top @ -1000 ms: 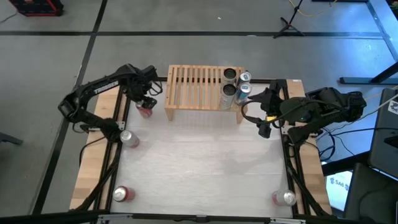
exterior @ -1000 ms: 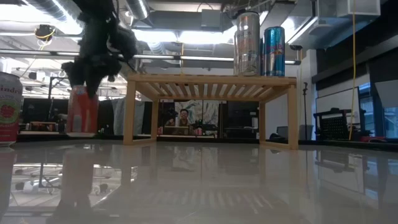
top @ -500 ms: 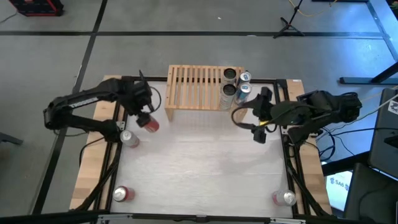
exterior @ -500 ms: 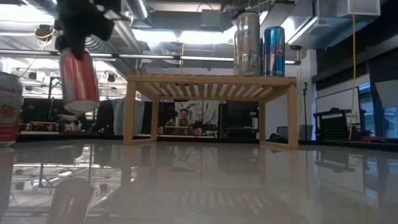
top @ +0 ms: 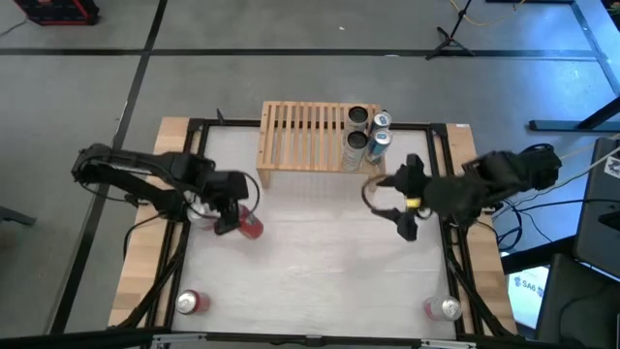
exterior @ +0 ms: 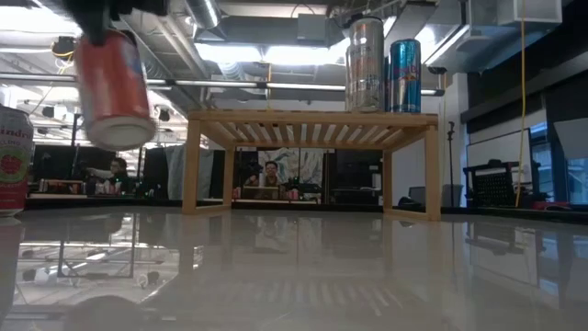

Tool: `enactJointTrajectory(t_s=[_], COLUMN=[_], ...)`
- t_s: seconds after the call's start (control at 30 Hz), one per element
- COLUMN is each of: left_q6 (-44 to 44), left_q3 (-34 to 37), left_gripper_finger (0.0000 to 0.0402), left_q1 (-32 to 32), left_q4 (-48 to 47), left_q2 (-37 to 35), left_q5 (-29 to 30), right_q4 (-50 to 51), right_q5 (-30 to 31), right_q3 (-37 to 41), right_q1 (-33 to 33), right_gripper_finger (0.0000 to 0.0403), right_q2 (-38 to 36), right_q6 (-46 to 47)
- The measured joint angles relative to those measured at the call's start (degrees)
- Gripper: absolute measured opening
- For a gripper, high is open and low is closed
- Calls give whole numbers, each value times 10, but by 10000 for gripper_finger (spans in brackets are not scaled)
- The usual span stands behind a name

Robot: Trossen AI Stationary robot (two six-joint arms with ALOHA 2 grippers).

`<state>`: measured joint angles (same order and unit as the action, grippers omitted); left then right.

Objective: Place canned beverage on shelf
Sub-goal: Put the top red soda can on the shelf

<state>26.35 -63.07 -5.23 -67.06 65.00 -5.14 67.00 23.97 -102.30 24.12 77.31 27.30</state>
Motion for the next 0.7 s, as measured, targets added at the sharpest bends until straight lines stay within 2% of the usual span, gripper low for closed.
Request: enactJointTrajectory(t_s=[0.17,0.33,0.57,0.7], left_q6=[-2,-28,-98,-163], left_q3=[-20,-100,-235,-316], left_gripper_finger=[265,265,265,265], left_q1=[-74,-128,-138,-135], left_q4=[9,7,-12,-69], left_q2=[55,147,297,386], left_q5=[2,31,41,52], right_q4=[-2,-17,-76,-114], right_q5=[77,124,120,111], right_q3=[5,63,160,198], right_q1=[63,114,165,177], right_gripper_finger=[319,319,319,319], right_q2=[17,18,18,18], right_q6=[65,142,209,225])
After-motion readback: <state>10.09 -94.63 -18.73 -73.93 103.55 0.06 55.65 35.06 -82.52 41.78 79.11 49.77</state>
